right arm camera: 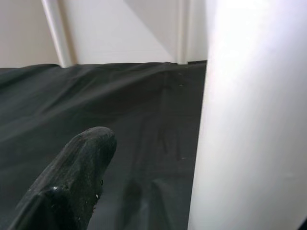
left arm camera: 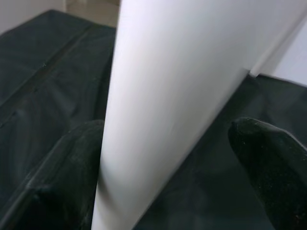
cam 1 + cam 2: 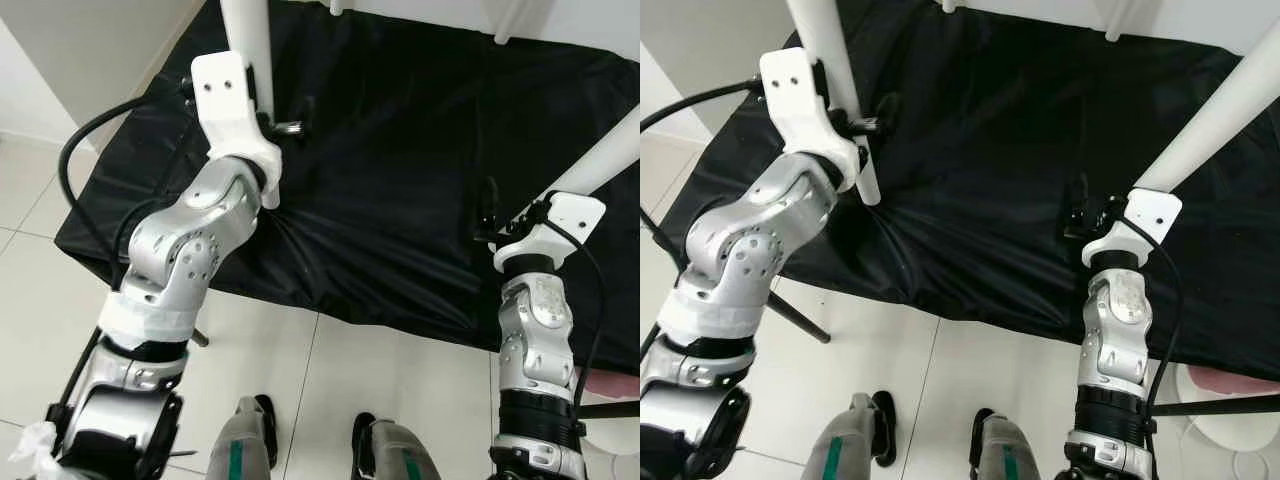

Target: Building children table

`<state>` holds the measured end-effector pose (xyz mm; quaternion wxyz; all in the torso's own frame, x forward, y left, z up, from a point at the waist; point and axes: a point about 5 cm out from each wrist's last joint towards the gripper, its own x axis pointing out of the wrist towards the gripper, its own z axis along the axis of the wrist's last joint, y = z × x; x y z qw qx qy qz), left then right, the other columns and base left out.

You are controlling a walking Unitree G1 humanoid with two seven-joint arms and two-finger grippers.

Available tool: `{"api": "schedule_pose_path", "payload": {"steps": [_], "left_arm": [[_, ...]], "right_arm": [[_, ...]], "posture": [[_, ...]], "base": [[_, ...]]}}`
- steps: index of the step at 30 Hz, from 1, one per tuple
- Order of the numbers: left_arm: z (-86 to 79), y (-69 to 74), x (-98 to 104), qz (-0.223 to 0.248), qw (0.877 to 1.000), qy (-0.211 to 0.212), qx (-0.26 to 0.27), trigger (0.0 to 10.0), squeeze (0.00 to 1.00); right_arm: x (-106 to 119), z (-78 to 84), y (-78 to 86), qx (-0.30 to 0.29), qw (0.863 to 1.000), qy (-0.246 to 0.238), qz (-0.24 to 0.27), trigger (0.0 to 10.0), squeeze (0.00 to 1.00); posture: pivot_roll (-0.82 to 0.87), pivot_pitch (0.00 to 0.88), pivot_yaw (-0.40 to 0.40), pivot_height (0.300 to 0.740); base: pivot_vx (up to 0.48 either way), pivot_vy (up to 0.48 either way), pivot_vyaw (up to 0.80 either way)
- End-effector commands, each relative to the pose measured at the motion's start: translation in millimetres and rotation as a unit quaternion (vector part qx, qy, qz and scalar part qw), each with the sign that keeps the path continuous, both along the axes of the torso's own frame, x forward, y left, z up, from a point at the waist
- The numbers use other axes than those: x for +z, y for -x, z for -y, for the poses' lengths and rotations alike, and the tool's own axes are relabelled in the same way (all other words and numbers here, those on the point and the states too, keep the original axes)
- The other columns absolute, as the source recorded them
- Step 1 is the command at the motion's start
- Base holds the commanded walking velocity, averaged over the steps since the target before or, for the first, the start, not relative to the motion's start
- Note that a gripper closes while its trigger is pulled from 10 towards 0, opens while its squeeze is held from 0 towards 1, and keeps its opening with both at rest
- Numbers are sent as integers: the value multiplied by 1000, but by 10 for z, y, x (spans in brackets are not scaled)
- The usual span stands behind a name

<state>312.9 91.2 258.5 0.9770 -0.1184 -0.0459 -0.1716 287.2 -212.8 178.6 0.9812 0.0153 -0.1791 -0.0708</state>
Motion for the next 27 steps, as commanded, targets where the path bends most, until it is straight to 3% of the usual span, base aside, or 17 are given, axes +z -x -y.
{"api": "schedule_pose_path", "payload": {"steps": [1, 2, 3, 4, 5, 6, 9, 10, 18, 22, 23, 25, 26, 27], "left_arm": [[153, 151, -90, 49, 972, -34, -229, 10000, 0], [153, 151, -90, 49, 972, -34, -229, 10000, 0], [88, 123, -176, 29, 977, -35, -208, 10000, 0], [88, 123, -176, 29, 977, -35, -208, 10000, 0], [37, 97, -218, 26, 981, -45, -188, 7686, 0], [4, 80, -242, 21, 983, -51, -173, 4392, 0], [-14, 76, -249, 22, 985, -57, -164, 3922, 0], [-33, 73, -272, 25, 985, -71, -153, 0, 0], [-111, 102, -318, 40, 987, -91, -128, 0, 0], [-178, 206, -315, 43, 986, -96, -126, 0, 0], [-202, 237, -339, 40, 987, -98, -124, 1804, 0], [-221, 260, -357, 37, 987, -100, -122, 1843, 0], [-239, 286, -376, 35, 986, -104, -122, 3176, 0], [-267, 313, -399, 32, 987, -105, -119, 8314, 0]], "right_arm": [[-9, -110, 21, 34, 999, 9, 6, 10000, 0], [-9, -110, 21, 34, 999, 9, 6, 10000, 0], [-18, -106, 34, 35, 999, 13, 6, 0, 0], [-18, -106, 34, 35, 999, 13, 6, 0, 0], [-19, -98, 38, 36, 999, 15, 8, 0, 0], [-19, -91, 37, 37, 999, 16, 9, 0, 0], [-19, -86, 37, 38, 999, 16, 10, 0, 0], [-22, -87, 43, 39, 999, 16, 11, 0, 0], [-42, -94, 93, 44, 999, 14, 15, 0, 0], [-27, -79, 251, 46, 999, 13, 24, 0, 0], [-39, -65, 303, 44, 999, 12, 22, 0, 0], [-48, -52, 342, 42, 999, 9, 20, 0, 0], [-53, -29, 390, 40, 999, 4, 19, 0, 0], [-61, 1, 445, 39, 999, -3, 16, 0, 0]], "posture": [[105, 171, -2, 740], [105, 171, -2, 740], [105, 171, -2, 740], [105, 171, -2, 740], [105, 173, -1, 740], [104, 172, -1, 740], [104, 172, -1, 740], [104, 170, -1, 740], [109, 170, -3, 740], [114, 169, -5, 740], [117, 167, -6, 740], [118, 167, -7, 740], [118, 167, -7, 740], [121, 166, -5, 740]], "base": [[0, 0, 0], [0, 0, 0], [0, 0, 0], [0, 0, 0], [0, 0, 0], [0, 0, 0], [0, 0, 0], [0, 0, 0], [0, 0, 0], [0, 0, 0], [0, 0, 0], [0, 0, 0], [0, 0, 0], [0, 0, 0]]}}
